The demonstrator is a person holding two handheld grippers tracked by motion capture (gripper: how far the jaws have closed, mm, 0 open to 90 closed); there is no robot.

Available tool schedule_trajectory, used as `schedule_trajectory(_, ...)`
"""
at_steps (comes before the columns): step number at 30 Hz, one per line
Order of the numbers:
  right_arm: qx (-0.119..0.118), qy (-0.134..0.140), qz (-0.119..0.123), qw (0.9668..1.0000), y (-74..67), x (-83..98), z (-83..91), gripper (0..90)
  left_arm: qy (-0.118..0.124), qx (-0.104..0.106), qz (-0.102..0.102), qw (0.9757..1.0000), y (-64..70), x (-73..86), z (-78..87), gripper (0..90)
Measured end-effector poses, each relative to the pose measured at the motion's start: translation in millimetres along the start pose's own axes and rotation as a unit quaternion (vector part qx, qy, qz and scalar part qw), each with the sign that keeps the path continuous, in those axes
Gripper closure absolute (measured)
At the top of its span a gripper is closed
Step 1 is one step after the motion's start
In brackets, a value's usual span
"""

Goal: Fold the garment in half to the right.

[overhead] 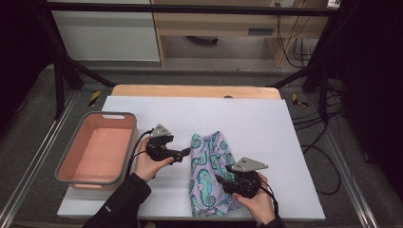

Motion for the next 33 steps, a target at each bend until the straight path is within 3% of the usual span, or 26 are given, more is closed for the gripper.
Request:
schedule_trajectory(2, -0.003, -0.019, 0.000, 0.9998, -0.3, 1.5, -7.8, 58.1, -0.004, -0.005, -0.001, 1.0000, -1.8, 11.1, 3.4, 7.5)
schedule_trajectory(5, -0.008, -0.038, -0.005, 0.9993, 0.8, 6.3, -10.3, 80.1, -0.007, -0.004, 0.003, 1.0000, -4.0, 26.7, 6.9, 7.3)
schedule_trajectory(7, -0.014, -0.041, -0.017, 0.9989, 3.2, 8.8, -5.4, 87.4, -0.008, -0.004, 0.004, 1.0000, -5.0, 36.2, 9.0, 7.3)
schedule_trajectory(9, -0.015, -0.044, -0.024, 0.9986, 7.0, 12.3, 1.4, 88.0, -0.004, -0.003, 0.006, 1.0000, -5.7, 42.7, 10.9, 7.5)
schedule_trajectory(13, -0.004, -0.043, -0.035, 0.9984, 17.0, 22.8, 10.8, 88.0, -0.005, -0.002, 0.004, 1.0000, -5.2, 50.0, 12.8, 7.2)
schedule_trajectory(18, 0.035, -0.057, -0.031, 0.9973, 31.4, 31.9, 12.1, 87.9, -0.014, -0.002, 0.001, 0.9999, -2.2, 54.0, 8.1, 7.1)
schedule_trajectory(23, 0.027, -0.081, -0.043, 0.9954, 40.0, 43.7, 7.5, 79.8, -0.018, -0.005, 0.005, 0.9998, -5.3, 56.6, 5.8, 7.0)
schedule_trajectory(26, 0.032, -0.065, -0.039, 0.9966, 40.7, 40.7, 6.9, 68.3, -0.020, -0.007, 0.003, 0.9998, -5.5, 57.1, 5.5, 6.7)
schedule_trajectory(29, 0.042, -0.029, -0.030, 0.9983, 42.4, 30.2, 9.4, 56.5, -0.021, -0.009, 0.000, 0.9997, -6.1, 56.3, 5.1, 6.3)
schedule_trajectory(33, 0.039, -0.011, -0.028, 0.9988, 50.0, 13.5, 1.8, 53.3, -0.022, -0.013, -0.001, 0.9997, -7.3, 56.1, 6.1, 6.0)
Point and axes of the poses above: each handheld gripper's, and its own axes: z roughly backward along the jaws, x roughly out of its underside, y roughly to its right, the point moved 6 cm from there along -z, roughly forward along the jaws, and after that the axes turned 13 degrees about -y, right-handed, at the moved point
